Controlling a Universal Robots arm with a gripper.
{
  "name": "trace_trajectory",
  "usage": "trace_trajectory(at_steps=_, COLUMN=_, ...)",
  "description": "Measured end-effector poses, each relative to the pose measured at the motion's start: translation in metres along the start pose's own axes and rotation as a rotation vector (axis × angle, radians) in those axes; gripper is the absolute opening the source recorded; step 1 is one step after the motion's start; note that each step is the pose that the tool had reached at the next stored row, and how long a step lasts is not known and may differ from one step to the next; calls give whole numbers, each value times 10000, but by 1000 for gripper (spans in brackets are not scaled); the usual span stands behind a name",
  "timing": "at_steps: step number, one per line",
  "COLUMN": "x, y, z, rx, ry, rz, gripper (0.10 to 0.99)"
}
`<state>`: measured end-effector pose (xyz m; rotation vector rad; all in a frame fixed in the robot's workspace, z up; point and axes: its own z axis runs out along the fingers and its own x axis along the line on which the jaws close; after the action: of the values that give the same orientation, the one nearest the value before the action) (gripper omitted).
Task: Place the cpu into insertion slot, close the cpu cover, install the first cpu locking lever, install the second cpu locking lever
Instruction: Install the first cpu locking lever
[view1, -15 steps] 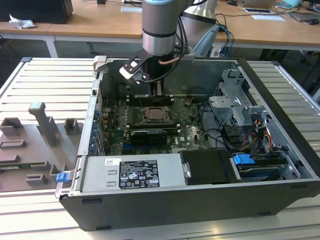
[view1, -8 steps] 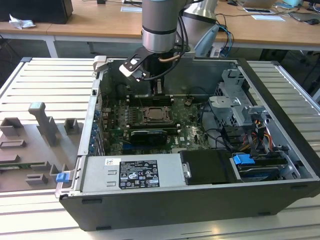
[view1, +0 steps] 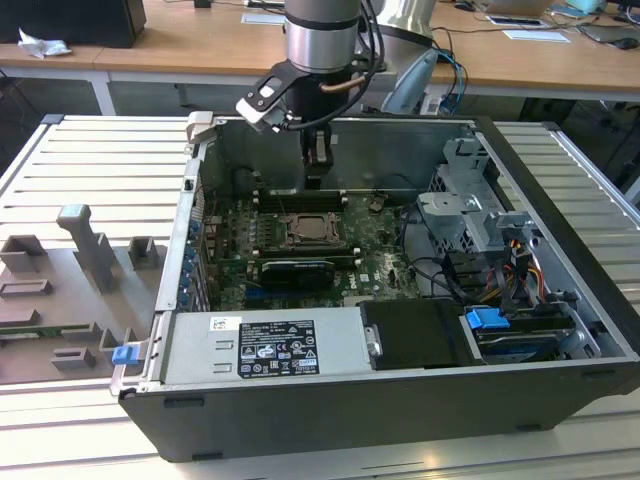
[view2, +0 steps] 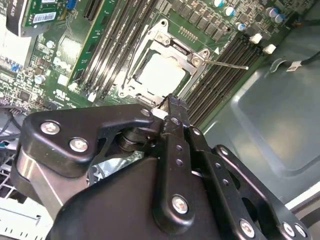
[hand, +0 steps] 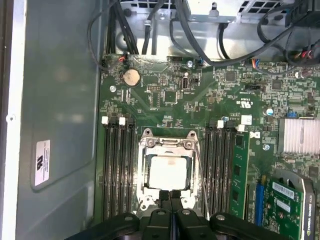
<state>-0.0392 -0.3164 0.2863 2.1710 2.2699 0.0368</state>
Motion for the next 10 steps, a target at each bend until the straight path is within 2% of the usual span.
trace_trajectory(at_steps=4, x=0, y=-1, z=0, rx=14, ry=13, rz=-795, gripper=106)
trace_trajectory(at_steps=10, x=-1, y=-1, z=0, rx=28, ry=27, rz=-1684, gripper=106)
